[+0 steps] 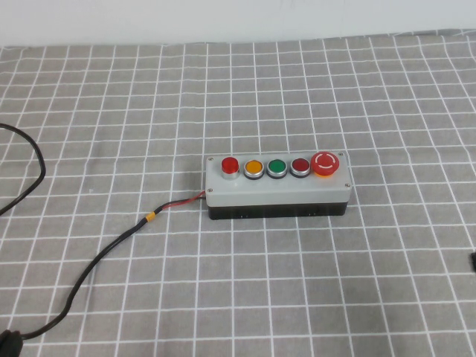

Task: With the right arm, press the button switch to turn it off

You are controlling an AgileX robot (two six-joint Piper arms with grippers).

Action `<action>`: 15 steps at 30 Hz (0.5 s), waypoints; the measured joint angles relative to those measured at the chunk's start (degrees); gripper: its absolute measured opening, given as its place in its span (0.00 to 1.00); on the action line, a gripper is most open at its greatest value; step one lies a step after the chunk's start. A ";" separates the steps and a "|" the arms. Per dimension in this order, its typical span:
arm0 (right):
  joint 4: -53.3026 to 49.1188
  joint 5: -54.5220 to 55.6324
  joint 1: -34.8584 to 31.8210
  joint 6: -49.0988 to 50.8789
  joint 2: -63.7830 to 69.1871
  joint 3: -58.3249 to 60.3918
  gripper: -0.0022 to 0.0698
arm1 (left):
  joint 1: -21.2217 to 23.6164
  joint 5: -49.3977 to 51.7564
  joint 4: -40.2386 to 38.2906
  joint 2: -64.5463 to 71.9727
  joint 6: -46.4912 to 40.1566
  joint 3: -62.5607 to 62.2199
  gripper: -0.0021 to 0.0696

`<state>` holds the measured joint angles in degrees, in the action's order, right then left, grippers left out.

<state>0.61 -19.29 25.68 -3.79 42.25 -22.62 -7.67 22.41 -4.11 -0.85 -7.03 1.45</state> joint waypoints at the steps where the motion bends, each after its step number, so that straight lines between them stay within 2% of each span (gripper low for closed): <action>1: 1.07 4.75 -2.13 0.00 -1.68 2.78 0.01 | 0.00 0.00 0.00 0.00 0.00 0.00 0.02; 5: 7.27 19.73 -9.57 0.00 -9.27 14.30 0.01 | 0.00 0.00 0.00 0.00 0.00 0.00 0.02; 8: 8.87 25.96 -14.09 0.14 -14.65 20.63 0.01 | 0.00 0.00 0.00 0.00 0.00 0.00 0.02; 15: 9.42 23.63 -20.78 0.14 -25.53 24.08 0.01 | 0.00 0.00 0.00 0.00 0.00 0.00 0.02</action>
<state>10.02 4.34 4.90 -3.64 16.72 1.45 -7.67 22.41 -4.11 -0.85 -7.03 1.45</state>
